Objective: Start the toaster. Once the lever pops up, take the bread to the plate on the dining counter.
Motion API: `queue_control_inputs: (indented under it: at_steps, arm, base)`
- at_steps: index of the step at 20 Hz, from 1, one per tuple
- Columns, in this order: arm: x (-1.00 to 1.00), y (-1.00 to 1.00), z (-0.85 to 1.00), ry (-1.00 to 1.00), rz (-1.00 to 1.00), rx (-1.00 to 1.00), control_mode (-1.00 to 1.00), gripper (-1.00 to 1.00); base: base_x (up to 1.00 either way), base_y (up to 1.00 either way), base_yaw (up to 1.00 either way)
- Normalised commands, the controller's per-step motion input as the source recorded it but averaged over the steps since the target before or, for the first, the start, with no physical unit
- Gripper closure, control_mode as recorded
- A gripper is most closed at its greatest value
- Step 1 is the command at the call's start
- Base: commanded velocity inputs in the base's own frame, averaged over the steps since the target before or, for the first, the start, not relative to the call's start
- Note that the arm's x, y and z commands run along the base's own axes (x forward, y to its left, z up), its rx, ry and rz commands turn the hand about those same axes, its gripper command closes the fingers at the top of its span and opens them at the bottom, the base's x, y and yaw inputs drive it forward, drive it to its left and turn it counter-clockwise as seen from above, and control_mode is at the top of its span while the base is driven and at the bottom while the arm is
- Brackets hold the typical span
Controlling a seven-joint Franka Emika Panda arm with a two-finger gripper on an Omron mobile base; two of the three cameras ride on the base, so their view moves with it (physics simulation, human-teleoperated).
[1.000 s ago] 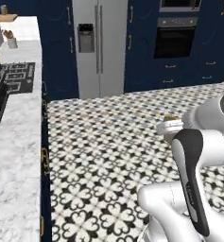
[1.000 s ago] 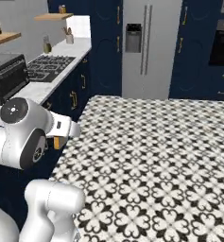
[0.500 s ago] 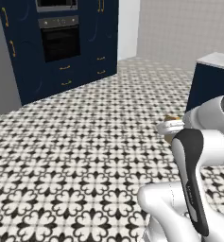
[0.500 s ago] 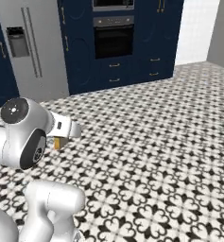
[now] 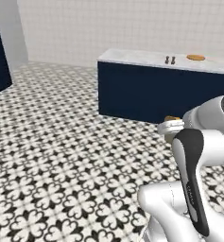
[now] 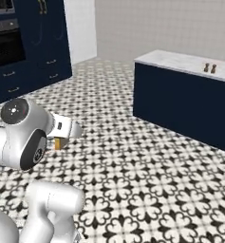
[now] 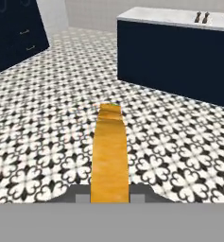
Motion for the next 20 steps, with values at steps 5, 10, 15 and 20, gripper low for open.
queue_control_inputs:
  at_steps: [5,10,15,20]
  arm:
    - [0.00,0.00,0.00,0.00,0.00,0.00,1.00,1.00]
    - [0.00,0.00,0.00,0.00,0.00,0.00,1.00,1.00]
    - [0.00,0.00,0.00,0.00,0.00,0.00,1.00,1.00]
    - [0.00,0.00,0.00,0.00,0.00,0.00,1.00,1.00]
  base:
    - [0.72,-0.15,-0.70]
    - [0.97,0.11,-0.44]
    - [0.96,0.30,-0.33]
    - [0.86,0.66,-0.15]
